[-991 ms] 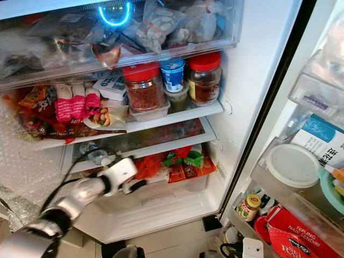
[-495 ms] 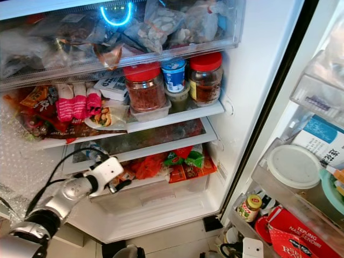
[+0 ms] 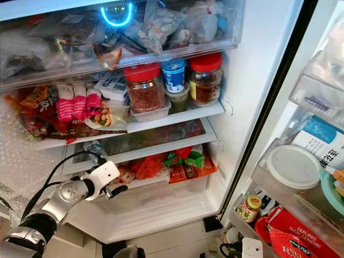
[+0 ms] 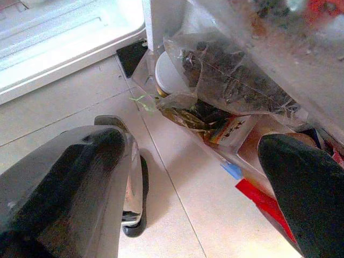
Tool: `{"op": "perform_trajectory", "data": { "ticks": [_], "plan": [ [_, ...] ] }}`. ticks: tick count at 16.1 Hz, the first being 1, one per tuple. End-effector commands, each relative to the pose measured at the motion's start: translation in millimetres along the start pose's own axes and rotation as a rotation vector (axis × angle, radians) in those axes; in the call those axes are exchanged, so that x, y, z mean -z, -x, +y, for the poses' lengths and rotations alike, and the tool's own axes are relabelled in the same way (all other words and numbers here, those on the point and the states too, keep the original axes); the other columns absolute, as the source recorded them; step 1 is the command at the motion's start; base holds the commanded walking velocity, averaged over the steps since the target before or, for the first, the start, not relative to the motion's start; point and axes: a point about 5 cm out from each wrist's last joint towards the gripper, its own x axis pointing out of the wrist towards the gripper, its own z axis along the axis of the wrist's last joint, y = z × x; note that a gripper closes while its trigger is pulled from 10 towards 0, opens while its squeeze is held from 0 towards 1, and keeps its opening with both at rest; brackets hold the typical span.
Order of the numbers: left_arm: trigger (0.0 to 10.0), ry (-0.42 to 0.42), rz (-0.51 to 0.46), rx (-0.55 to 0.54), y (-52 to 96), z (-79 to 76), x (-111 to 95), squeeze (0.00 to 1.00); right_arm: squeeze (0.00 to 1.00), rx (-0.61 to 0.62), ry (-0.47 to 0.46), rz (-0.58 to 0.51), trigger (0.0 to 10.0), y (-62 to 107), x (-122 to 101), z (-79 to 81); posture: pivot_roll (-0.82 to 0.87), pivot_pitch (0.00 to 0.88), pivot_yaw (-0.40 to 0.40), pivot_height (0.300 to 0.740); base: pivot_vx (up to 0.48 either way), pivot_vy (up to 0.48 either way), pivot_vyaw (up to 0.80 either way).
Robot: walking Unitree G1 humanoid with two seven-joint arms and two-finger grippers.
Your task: Restocking fridge
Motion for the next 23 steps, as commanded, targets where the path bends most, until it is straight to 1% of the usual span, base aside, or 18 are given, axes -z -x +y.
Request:
{"op": "perform_trajectory", "data": {
  "ticks": [1,2,6,7,9,10,11,12,13,14,15,16,17,18,19,20,21,23],
  "plan": [
    [10.0,-0.012,0.023,0.022,4.2,-0.7,5.7,0.00,0.00,-0.018,0.008,0.068,10.0,4.1,17.8,4.4,-0.03,0.066,0.068,0.660,0.000,0.000,0.00],
    [10.0,-0.015,0.024,0.029,4.4,-0.8,5.3,0.00,0.00,-0.018,0.007,0.068,10.0,4.1,17.7,4.4,-0.03,0.066,0.068,0.660,0.000,0.000,0.00],
    [10.0,-0.046,0.103,0.016,8.7,4.8,13.8,0.00,0.00,-0.018,0.011,0.067,10.0,3.6,16.5,4.4,-0.02,0.082,0.061,0.660,0.000,0.000,0.00],
    [10.0,-0.040,0.100,0.003,9.3,5.7,13.9,0.00,0.00,-0.019,0.010,0.067,10.0,3.6,16.4,4.5,-0.02,0.082,0.061,0.660,0.000,0.000,0.00],
    [10.0,-0.067,0.131,-0.075,10.5,16.0,14.2,0.00,0.00,-0.018,0.006,0.066,10.0,3.4,15.7,4.2,-0.02,0.089,0.060,0.660,0.000,0.000,0.00],
    [10.0,-0.087,0.142,-0.097,11.1,19.3,14.1,0.00,0.00,-0.017,0.006,0.064,10.0,3.3,15.3,4.0,-0.02,0.092,0.059,0.660,0.000,0.000,0.00],
    [10.0,-0.126,0.152,-0.183,12.4,29.2,12.4,0.00,0.00,-0.016,0.006,0.064,10.0,3.3,15.2,3.8,-0.02,0.094,0.059,0.660,0.000,0.000,0.00],
    [10.0,-0.195,0.143,-0.324,15.3,45.0,6.9,0.00,0.00,-0.015,0.005,0.064,10.0,3.3,15.5,3.6,-0.02,0.091,0.060,0.660,0.000,0.000,0.00],
    [10.0,-0.210,0.145,-0.351,16.0,48.2,6.1,0.00,0.00,-0.015,0.005,0.064,10.0,3.3,15.5,3.6,-0.02,0.091,0.060,0.660,0.000,0.000,0.00],
    [10.0,-0.186,0.151,-0.358,15.9,48.6,7.1,0.00,0.00,-0.014,0.004,0.066,10.0,3.6,16.2,3.3,-0.03,0.080,0.064,0.660,0.000,0.000,0.00],
    [10.0,-0.148,0.138,-0.324,13.0,42.5,6.3,0.00,0.00,-0.012,0.003,0.068,10.0,3.8,17.1,3.2,-0.04,0.073,0.068,0.660,0.000,0.000,0.00],
    [10.0,-0.139,0.124,-0.290,10.6,37.0,5.1,0.00,0.00,-0.012,0.003,0.069,10.0,3.9,17.4,2.9,-0.03,0.072,0.068,0.660,0.000,0.000,0.00],
    [10.0,-0.116,0.073,-0.182,4.4,18.8,2.3,0.00,0.00,-0.011,0.005,0.071,10.0,4.1,18.0,2.7,-0.03,0.070,0.069,0.660,0.000,0.000,0.00],
    [10.0,-0.062,0.011,-0.109,0.2,3.0,-1.2,0.00,0.00,-0.012,0.009,0.075,10.0,4.2,18.5,2.9,-0.03,0.068,0.070,0.660,0.000,0.000,0.00],
    [10.0,-0.002,-0.021,-0.057,-1.9,-8.3,-2.5,0.00,0.00,-0.013,0.010,0.075,10.0,4.2,18.8,2.8,-0.03,0.065,0.070,0.660,0.000,0.000,0.00],
    [10.0,0.014,-0.026,-0.035,-2.6,-13.2,-2.3,0.00,0.00,-0.015,0.013,0.076,10.0,4.2,18.8,2.9,-0.03,0.064,0.070,0.660,0.000,0.000,0.00],
    [10.0,-0.003,-0.009,-0.011,-2.0,-18.3,1.3,0.00,0.00,-0.016,0.016,0.076,10.0,4.4,19.2,3.2,-0.03,0.058,0.071,0.660,0.000,0.000,0.00],
    [10.0,0.002,0.002,-0.025,-0.6,-16.0,3.9,0.00,0.00,-0.021,0.021,0.075,10.0,4.6,19.6,3.6,-0.03,0.051,0.072,0.660,0.000,0.000,0.00]
  ]
}}
